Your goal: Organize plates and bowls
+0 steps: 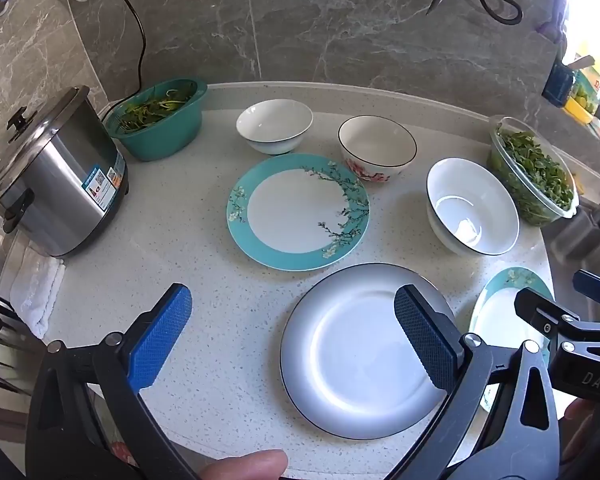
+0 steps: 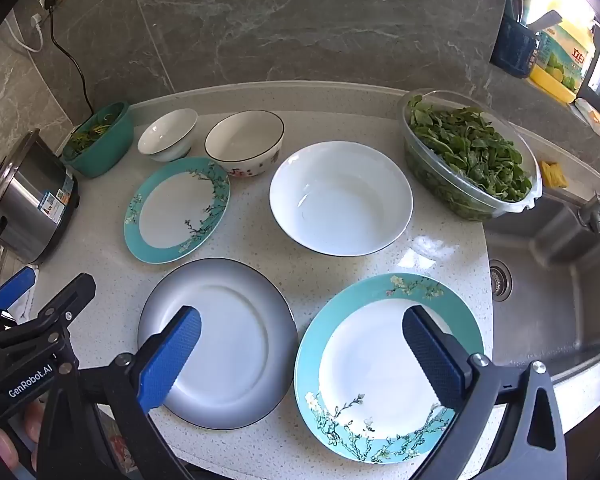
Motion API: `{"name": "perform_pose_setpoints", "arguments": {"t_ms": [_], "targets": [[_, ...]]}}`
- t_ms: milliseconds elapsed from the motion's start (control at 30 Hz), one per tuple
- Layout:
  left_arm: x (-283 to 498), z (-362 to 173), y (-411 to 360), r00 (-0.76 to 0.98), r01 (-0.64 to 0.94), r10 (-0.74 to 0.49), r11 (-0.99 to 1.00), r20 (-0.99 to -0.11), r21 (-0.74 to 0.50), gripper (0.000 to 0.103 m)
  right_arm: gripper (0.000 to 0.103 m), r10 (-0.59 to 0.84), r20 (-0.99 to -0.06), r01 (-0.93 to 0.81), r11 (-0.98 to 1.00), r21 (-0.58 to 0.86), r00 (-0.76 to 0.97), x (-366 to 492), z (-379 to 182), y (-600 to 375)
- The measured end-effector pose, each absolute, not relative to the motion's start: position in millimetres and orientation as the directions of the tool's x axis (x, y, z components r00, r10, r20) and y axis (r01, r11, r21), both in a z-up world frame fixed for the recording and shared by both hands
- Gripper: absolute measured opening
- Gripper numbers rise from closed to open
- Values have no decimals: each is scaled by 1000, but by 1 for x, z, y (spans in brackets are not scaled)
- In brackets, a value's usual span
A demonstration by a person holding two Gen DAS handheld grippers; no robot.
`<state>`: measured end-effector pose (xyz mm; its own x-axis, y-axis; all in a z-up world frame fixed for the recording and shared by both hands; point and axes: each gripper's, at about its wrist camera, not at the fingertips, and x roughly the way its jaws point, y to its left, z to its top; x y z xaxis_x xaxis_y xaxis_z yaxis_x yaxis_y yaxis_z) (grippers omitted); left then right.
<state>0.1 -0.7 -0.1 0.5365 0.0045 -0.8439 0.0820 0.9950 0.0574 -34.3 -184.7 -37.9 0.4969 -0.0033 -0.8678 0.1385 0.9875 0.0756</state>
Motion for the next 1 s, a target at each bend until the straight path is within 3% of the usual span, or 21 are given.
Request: {"name": "perform_pose_setpoints", "arguments": {"t_ms": [1000], "targets": [[2,-15,-1,517,81,2,995,-856,51,103,103,-7,-873,139,988,69,488,-30,-39,-183]]}}
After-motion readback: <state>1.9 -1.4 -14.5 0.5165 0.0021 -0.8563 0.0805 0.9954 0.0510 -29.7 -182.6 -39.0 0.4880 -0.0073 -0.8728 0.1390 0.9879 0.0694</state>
